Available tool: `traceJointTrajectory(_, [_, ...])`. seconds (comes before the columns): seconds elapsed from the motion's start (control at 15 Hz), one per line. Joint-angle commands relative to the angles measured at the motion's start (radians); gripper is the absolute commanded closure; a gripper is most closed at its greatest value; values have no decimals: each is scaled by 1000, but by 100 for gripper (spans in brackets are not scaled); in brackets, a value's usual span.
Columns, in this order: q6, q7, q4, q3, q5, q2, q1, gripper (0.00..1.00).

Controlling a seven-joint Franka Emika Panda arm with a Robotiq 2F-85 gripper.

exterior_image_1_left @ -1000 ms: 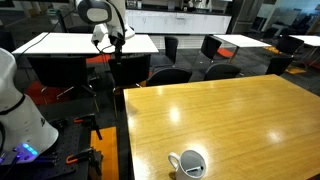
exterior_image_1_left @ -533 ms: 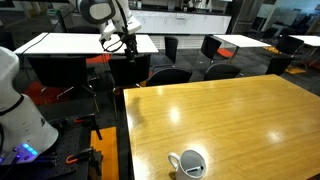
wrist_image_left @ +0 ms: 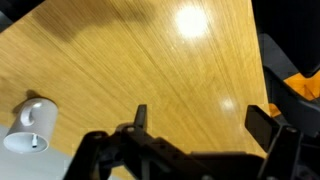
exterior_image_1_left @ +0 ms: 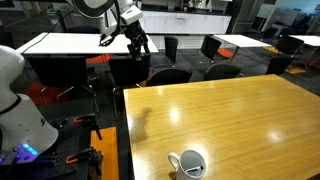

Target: Take the marker out of the cup and put it on the table

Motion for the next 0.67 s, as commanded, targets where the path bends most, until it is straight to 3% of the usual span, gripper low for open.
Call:
traceJointTrajectory(0.0, [6, 72, -40, -16, -54, -82, -74, 0])
traceJointTrajectory(0.6, [18, 28, -33, -108, -129, -69, -216, 0])
